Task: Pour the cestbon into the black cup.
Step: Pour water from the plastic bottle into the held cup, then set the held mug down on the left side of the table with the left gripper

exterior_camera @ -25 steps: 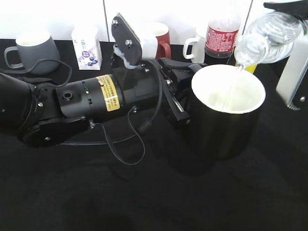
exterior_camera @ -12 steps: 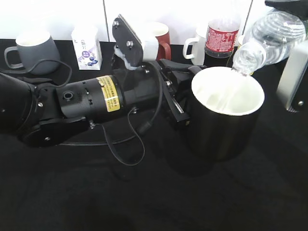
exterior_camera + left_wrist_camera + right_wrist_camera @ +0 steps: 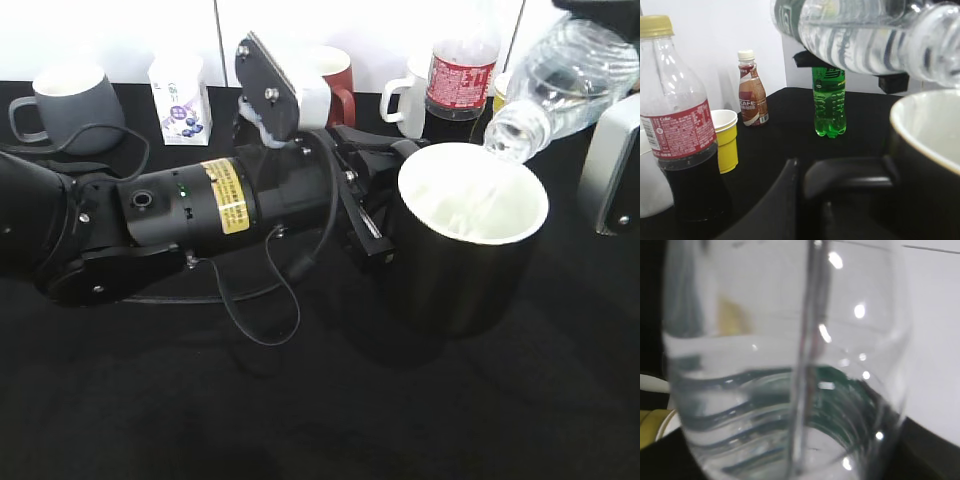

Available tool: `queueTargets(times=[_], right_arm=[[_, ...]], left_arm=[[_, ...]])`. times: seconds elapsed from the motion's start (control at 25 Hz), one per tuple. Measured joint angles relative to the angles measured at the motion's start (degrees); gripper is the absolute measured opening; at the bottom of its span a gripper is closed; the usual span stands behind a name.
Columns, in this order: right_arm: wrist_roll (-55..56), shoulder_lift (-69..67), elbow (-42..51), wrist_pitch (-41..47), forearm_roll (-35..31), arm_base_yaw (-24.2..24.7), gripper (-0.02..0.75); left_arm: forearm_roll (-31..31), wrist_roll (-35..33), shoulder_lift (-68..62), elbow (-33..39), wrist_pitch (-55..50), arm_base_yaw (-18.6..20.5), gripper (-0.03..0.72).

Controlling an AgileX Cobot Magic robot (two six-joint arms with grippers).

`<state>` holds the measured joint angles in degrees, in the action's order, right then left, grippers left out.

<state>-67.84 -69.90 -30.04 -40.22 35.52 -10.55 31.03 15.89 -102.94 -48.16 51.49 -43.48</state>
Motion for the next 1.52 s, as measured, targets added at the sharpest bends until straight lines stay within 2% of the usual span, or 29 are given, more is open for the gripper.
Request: queueTargets(times=[0.32,0.44,0.64,0.76,0.84,1.0,1.16,1.28,1.4,1.52], right_arm=[[-0.15,0.05,-0.02,-3.67,-3.25,0.0,0.493],[17.59,-0.7,-0.13,-3.91,-3.41,0.0,0.493],[57.93,-4.01,-0.13,-3.91,-3.52,0.0,0.493],[70.93,-4.01,-0.13,-3.84,-3.71,0.0,0.493],[78.79,-4.01,-0.13,-2.98,-6.19,0.0,0.493],[82.5,-4.01,-0.13,-1.15,-13.81,0.0,0.493],[82.61,-4.07,-0.13,-1.07,-14.65,0.0,0.493],[82.67,-4.07,-0.13,-1.12,-14.77,0.0,0.493],[82.67,-4.07,-0.13,-1.12,-14.82,0.0,0.493],[82.67,-4.07,-0.13,-1.12,-14.82,0.0,0.493]], left_arm=[[0.06,-0.11,-0.02,0.0,-0.45,0.0,0.032],[-0.18,-0.17,-0.02,0.0,-0.16,0.0,0.032],[-2.85,-0.3,-0.09,0.0,1.1,0.41,0.032],[-3.08,-0.3,-0.09,0.0,2.24,3.7,0.032],[-3.45,-0.3,-0.09,0.34,2.87,7.15,0.032],[-3.58,-0.3,-0.09,4.41,5.81,15.23,0.032],[-8.99,-5.94,-0.09,8.52,6.88,22.5,0.032],[-15.78,-9.26,-3.43,8.52,12.52,24.74,0.032],[-21.7,-10.47,-10.51,8.1,12.63,25.07,0.032],[-23.02,-10.91,-14.91,3.7,12.68,25.12,0.032]])
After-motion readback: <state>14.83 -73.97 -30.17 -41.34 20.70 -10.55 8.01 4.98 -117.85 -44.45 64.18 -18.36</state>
